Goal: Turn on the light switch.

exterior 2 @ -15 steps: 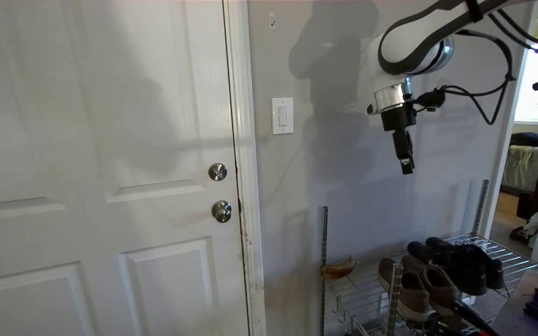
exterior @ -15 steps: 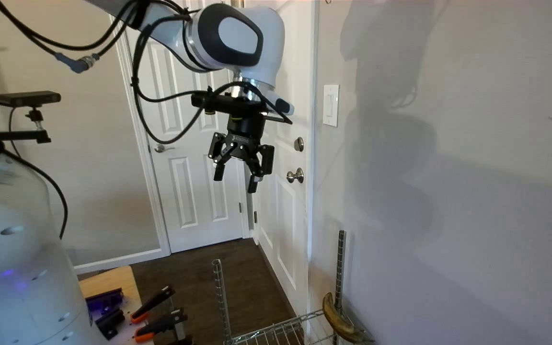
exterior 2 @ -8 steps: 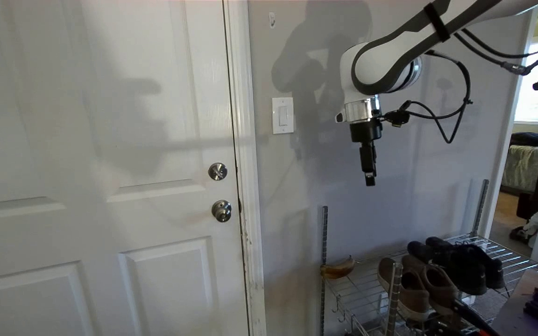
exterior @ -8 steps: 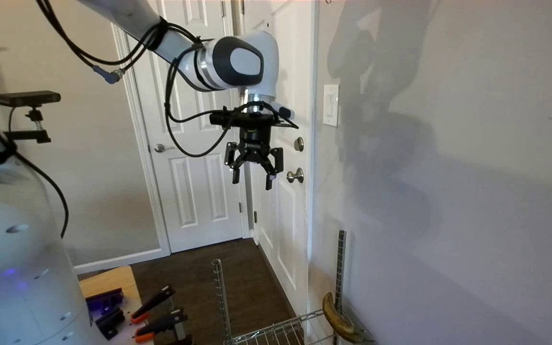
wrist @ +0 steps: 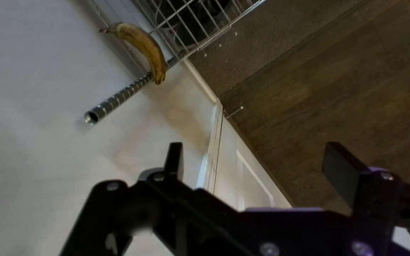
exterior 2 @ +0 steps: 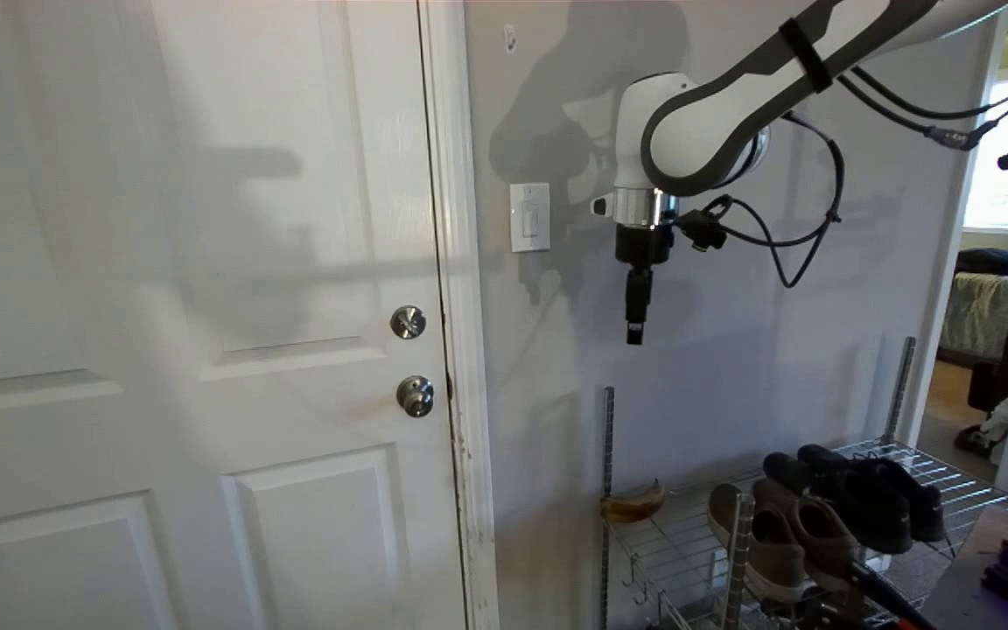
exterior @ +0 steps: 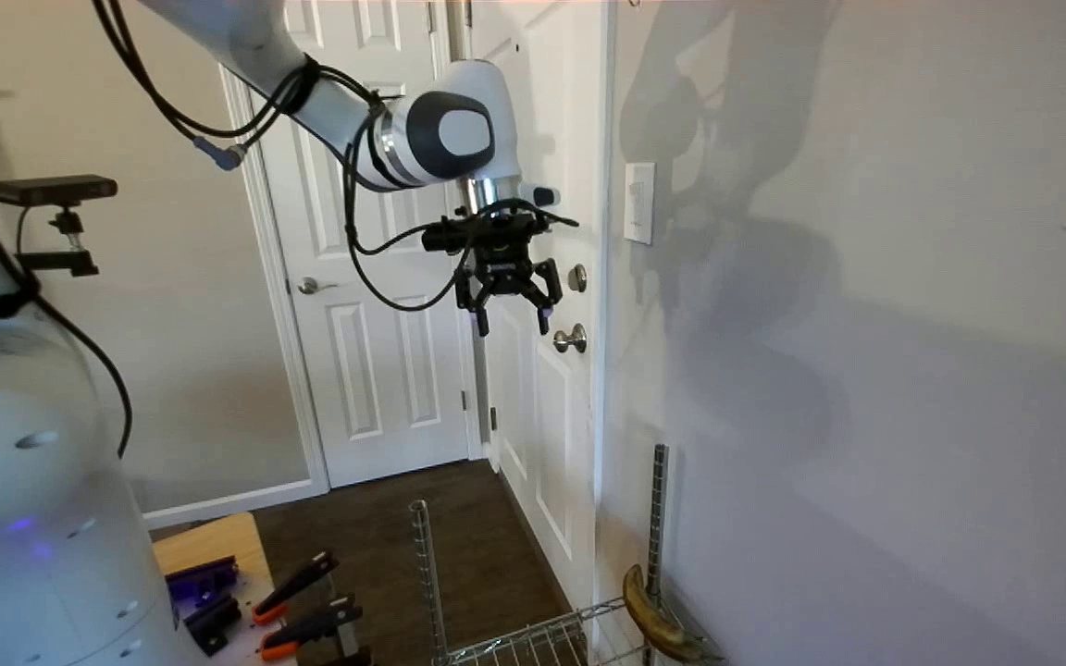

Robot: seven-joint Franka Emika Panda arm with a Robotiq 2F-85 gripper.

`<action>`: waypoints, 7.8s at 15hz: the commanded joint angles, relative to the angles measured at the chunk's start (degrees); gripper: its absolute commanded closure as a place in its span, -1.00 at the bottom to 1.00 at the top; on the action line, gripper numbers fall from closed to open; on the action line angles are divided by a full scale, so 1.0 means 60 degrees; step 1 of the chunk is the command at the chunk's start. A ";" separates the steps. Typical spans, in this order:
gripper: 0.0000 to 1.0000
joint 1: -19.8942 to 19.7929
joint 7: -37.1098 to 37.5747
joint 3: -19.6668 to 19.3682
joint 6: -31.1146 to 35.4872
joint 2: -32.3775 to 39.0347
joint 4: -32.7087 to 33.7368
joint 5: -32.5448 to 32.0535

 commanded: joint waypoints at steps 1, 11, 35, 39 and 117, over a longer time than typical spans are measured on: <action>-1.00 -0.0039 0.0047 0.0240 0.1356 0.0041 -0.0192 -0.0855; -1.00 -0.0026 0.0094 0.0244 0.1889 0.0081 -0.0072 -0.1243; -1.00 0.0252 0.0908 0.0818 0.6440 0.2165 0.1610 -0.3200; -1.00 0.0647 0.4181 0.0165 0.5801 0.2751 0.3059 -0.5618; -1.00 0.0762 0.8081 0.0500 0.0668 0.3320 0.5950 -0.6637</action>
